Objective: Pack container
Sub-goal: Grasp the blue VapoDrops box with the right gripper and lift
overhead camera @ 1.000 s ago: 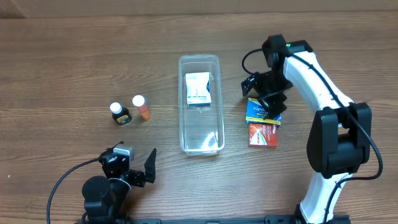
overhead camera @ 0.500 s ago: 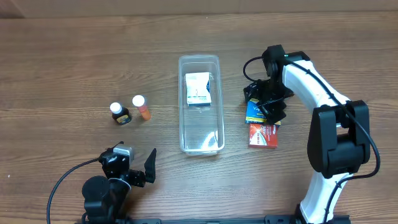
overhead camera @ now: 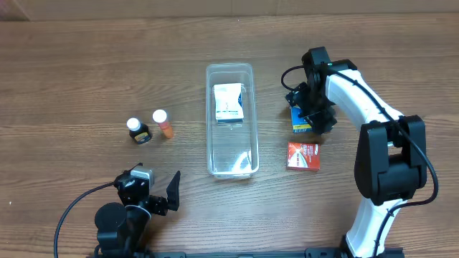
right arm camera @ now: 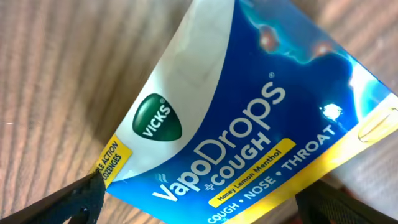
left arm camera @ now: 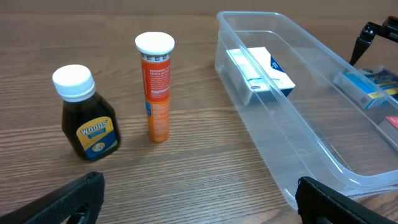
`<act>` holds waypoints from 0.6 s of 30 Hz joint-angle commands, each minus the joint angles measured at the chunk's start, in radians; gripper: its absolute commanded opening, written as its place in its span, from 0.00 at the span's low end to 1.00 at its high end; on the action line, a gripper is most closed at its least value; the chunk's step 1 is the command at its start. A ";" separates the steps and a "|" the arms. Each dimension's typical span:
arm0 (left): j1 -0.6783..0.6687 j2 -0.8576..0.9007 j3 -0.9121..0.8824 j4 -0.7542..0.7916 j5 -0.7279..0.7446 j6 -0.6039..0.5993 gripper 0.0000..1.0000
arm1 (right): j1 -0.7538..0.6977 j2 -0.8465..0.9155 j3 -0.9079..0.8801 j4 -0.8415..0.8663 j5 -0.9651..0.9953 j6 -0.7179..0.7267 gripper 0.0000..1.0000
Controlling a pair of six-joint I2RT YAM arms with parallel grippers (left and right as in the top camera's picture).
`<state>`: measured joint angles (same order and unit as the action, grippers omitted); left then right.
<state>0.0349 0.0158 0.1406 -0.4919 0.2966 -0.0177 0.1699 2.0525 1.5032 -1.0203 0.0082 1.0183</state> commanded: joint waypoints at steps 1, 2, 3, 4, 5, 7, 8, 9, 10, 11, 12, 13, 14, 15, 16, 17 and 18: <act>0.004 -0.009 -0.002 0.003 0.008 0.015 1.00 | -0.003 0.003 -0.006 -0.006 0.071 -0.052 1.00; 0.004 -0.009 -0.002 0.003 0.008 0.015 1.00 | -0.003 0.003 -0.006 -0.005 0.077 -0.066 1.00; 0.004 -0.009 -0.002 0.003 0.008 0.015 1.00 | -0.003 0.003 -0.006 -0.005 0.080 -0.085 1.00; 0.004 -0.009 -0.003 0.003 0.008 0.015 1.00 | -0.003 0.003 -0.006 -0.007 0.081 -0.111 1.00; 0.004 -0.009 -0.003 0.003 0.008 0.015 1.00 | -0.003 0.003 -0.006 -0.015 0.081 -0.123 1.00; 0.004 -0.009 -0.002 0.003 0.008 0.015 1.00 | -0.004 0.003 -0.006 -0.034 0.081 -0.125 1.00; 0.004 -0.009 -0.003 0.003 0.008 0.015 1.00 | -0.004 0.003 -0.006 -0.036 0.081 -0.122 1.00; 0.004 -0.009 -0.002 0.003 0.008 0.015 1.00 | -0.004 0.003 -0.006 -0.039 0.082 -0.101 1.00; 0.004 -0.009 -0.003 0.003 0.008 0.015 1.00 | -0.004 0.003 -0.006 -0.045 0.081 -0.056 1.00; 0.004 -0.009 -0.003 0.003 0.008 0.015 1.00 | -0.004 0.003 -0.006 -0.052 0.071 0.039 1.00; 0.004 -0.009 -0.002 0.003 0.008 0.015 1.00 | -0.004 0.003 -0.006 -0.050 0.059 0.074 1.00; 0.004 -0.009 -0.002 0.003 0.008 0.015 1.00 | -0.004 0.003 -0.006 -0.047 0.050 0.100 1.00; 0.004 -0.009 -0.003 0.003 0.008 0.015 1.00 | -0.004 0.003 -0.006 -0.043 0.039 0.134 1.00; 0.004 -0.009 -0.003 0.003 0.008 0.015 1.00 | -0.004 0.003 -0.006 -0.038 0.025 0.166 1.00; 0.004 -0.009 -0.003 0.003 0.008 0.015 1.00 | -0.004 0.003 -0.006 -0.028 0.013 0.180 1.00; 0.004 -0.009 -0.002 0.003 0.008 0.015 1.00 | -0.004 0.003 -0.006 -0.019 -0.002 0.192 1.00; 0.004 -0.009 -0.002 0.003 0.008 0.015 1.00 | -0.004 0.003 -0.006 -0.005 -0.021 0.195 1.00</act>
<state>0.0349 0.0158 0.1406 -0.4919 0.2966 -0.0177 0.1699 2.0525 1.5032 -1.0534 0.0296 1.1023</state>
